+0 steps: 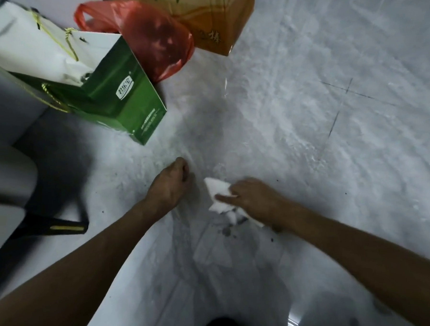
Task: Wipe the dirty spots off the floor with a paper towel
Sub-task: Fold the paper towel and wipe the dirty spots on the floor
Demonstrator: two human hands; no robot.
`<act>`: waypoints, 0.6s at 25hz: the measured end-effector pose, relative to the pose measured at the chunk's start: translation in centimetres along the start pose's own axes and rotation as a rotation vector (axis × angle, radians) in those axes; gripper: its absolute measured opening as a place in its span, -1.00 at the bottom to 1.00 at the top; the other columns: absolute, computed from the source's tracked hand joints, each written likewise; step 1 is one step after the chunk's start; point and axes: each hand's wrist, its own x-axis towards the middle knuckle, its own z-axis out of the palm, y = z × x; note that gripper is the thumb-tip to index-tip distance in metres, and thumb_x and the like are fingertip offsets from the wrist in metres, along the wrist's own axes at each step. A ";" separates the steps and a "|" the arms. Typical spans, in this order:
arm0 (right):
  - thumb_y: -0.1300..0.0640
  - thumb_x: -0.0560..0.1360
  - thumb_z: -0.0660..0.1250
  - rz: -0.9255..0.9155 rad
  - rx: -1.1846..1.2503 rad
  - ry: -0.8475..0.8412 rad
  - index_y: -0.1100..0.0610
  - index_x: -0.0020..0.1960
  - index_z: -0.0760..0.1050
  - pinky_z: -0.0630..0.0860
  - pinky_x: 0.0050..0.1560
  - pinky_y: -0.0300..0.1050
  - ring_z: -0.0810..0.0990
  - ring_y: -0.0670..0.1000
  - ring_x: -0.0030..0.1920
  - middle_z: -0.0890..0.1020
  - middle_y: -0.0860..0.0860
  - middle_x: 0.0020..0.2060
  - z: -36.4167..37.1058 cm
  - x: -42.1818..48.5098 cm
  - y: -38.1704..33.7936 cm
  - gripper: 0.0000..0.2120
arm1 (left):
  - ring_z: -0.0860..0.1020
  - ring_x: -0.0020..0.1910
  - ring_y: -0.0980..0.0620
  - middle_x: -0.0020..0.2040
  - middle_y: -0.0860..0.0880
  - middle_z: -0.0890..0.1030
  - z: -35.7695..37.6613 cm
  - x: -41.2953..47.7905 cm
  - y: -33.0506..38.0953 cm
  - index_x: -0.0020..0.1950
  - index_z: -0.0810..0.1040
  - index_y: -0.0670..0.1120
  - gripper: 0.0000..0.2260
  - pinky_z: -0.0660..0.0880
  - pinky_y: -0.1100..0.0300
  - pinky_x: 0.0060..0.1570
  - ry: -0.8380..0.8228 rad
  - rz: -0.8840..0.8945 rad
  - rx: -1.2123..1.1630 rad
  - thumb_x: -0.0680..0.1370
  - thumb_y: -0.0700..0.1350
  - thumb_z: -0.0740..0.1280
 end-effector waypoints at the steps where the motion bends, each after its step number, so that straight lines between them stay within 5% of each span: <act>1: 0.24 0.34 0.54 0.105 -0.050 0.021 0.09 0.23 0.60 0.55 -0.11 -0.09 0.65 0.13 -0.16 0.67 0.14 -0.13 -1.2 -2.5 2.2 -0.53 | 0.45 -0.31 -0.09 -0.28 -0.04 0.44 0.4 -0.1 0.7 -0.09 0.29 -0.09 -0.89 0.32 0.12 -0.28 -0.016 0.047 0.011 0.56 -0.13 0.22; 7: 0.38 0.28 0.44 1.000 -0.176 0.089 0.11 0.29 0.54 0.42 -0.20 -0.01 0.57 0.23 -0.24 0.61 0.20 -0.12 -6.2 -17.4 4.4 -0.41 | 0.46 -0.28 -0.06 -0.24 -0.07 0.48 5.0 2.2 11.1 -0.08 0.30 -0.09 -0.88 0.32 0.18 -0.27 -0.146 0.282 -0.011 0.52 -0.17 0.26; 9: 0.36 0.29 0.43 1.075 -0.113 0.120 0.11 0.30 0.53 0.47 -0.19 -0.03 0.56 0.21 -0.20 0.61 0.19 -0.09 -5.9 -20.2 1.0 -0.41 | 0.47 -0.24 -0.07 -0.19 -0.11 0.51 7.4 2.7 16.6 -0.05 0.32 -0.10 -0.87 0.33 0.18 -0.24 -0.187 0.361 0.012 0.51 -0.16 0.28; 11: 0.33 0.40 0.38 0.945 -0.011 0.030 0.04 0.30 0.52 0.46 -0.10 -0.06 0.52 0.10 -0.10 0.60 0.10 -0.09 -6.0 -22.9 -1.5 -0.50 | 0.44 -0.24 -0.04 -0.17 -0.08 0.51 9.8 2.6 21.8 -0.02 0.34 -0.09 -0.86 0.30 0.20 -0.23 -0.243 0.456 0.035 0.50 -0.15 0.29; 14: -0.11 0.49 0.38 0.998 0.127 0.022 -0.13 -0.07 0.60 0.46 -0.14 -0.07 0.54 -0.06 -0.20 0.62 -0.10 -0.23 -9.0 -27.6 -1.5 -0.91 | 0.42 -0.28 -0.03 -0.26 0.07 0.44 12.9 1.4 27.2 -0.05 0.28 -0.01 -0.85 0.29 0.21 -0.23 -0.354 0.523 0.047 0.50 -0.10 0.27; 15: -0.18 0.47 0.36 1.040 0.056 0.052 -0.13 -0.14 0.57 0.46 -0.18 -0.07 0.56 -0.02 -0.25 0.63 -0.10 -0.25 -10.1 -29.5 -0.9 -0.85 | 0.43 -0.28 -0.04 -0.25 0.07 0.44 13.9 0.9 28.5 -0.04 0.28 0.01 -0.85 0.31 0.20 -0.21 -0.392 0.540 0.059 0.50 -0.08 0.26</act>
